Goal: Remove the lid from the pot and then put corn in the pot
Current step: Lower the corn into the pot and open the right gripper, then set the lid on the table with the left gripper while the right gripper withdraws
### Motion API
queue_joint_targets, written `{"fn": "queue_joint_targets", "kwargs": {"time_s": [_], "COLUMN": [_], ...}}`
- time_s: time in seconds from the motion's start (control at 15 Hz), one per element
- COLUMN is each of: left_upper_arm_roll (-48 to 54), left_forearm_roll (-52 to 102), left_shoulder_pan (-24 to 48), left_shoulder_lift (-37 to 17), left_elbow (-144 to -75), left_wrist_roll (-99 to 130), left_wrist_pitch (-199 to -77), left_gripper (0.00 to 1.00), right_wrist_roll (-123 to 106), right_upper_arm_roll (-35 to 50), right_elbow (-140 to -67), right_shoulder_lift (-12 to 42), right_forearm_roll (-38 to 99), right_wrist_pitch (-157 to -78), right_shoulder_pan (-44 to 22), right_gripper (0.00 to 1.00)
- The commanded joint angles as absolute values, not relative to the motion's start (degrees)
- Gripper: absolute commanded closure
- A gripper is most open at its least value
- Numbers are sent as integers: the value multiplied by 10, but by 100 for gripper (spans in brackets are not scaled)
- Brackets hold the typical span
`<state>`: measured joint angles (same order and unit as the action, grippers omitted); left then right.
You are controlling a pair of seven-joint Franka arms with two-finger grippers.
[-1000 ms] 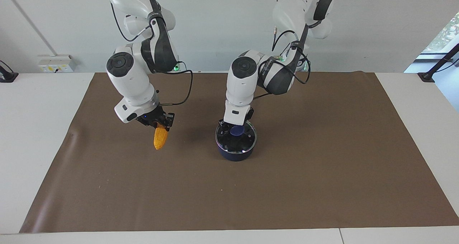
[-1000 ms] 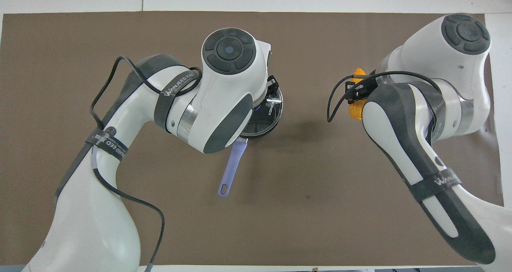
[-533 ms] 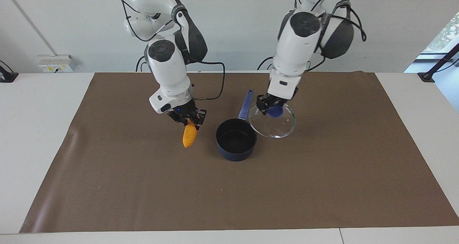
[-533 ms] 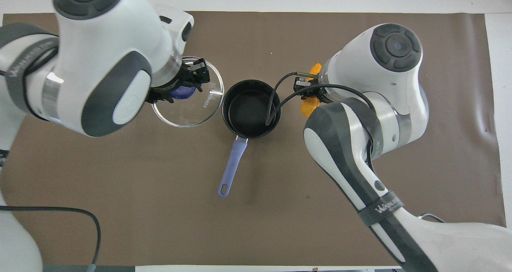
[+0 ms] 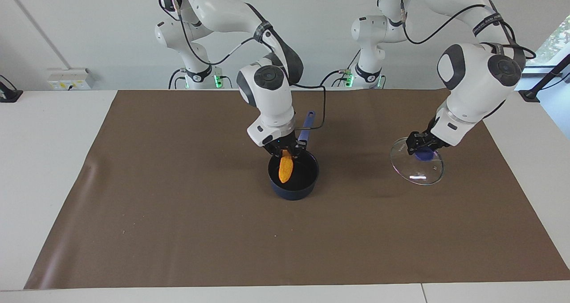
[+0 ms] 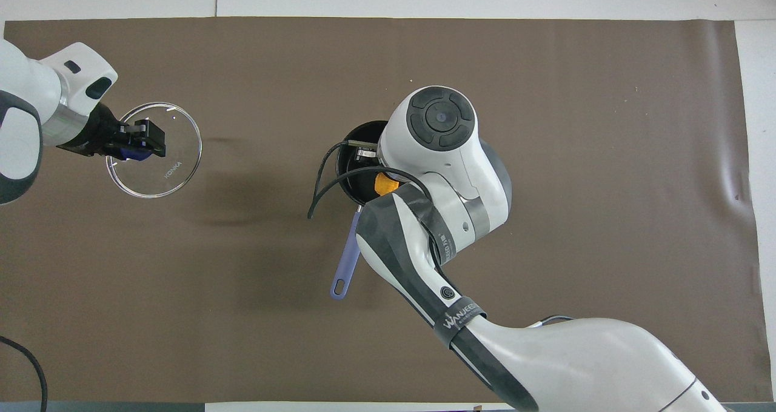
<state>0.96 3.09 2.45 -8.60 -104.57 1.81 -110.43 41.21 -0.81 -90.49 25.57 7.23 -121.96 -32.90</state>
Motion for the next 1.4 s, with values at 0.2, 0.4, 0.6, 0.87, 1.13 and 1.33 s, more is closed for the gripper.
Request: {"fn": "queue_joint_targets", "kwargs": {"time_s": [0.2, 0.4, 0.6, 0.87, 1.13, 1.33], "left_upper_arm_roll": [14, 13, 12, 12, 12, 12], "left_forearm_roll": [37, 36, 36, 36, 33, 31], "left_shoulder_pan": [-3, -6, -15, -16, -10, -9], "left_shoulder_lift": [-21, -21, -22, -30, -31, -32], "left_elbow": [-1227, -1247, -1280, -1283, -1282, -1283], "left_wrist_roll": [18, 33, 34, 54, 137, 156], "left_wrist_pitch": [-1262, -1279, -1327, -1336, -1337, -1339], "left_gripper": [100, 100, 100, 100, 100, 100], "right_wrist_roll": [416, 416, 416, 402, 255, 181], "right_upper_arm_roll": [-9, -9, -11, -13, -16, -17], "right_elbow": [-892, -899, -897, -862, -870, -870], "right_shoulder_lift": [280, 280, 279, 261, 183, 129], "right_forearm_roll": [68, 69, 63, 3, -1, -2], "right_wrist_pitch": [-1250, -1262, -1248, -1180, -1053, -969], "right_shoulder_pan": [-333, -334, -335, -301, -228, -178], "right_gripper": [93, 74, 0, 0, 0, 0]}}
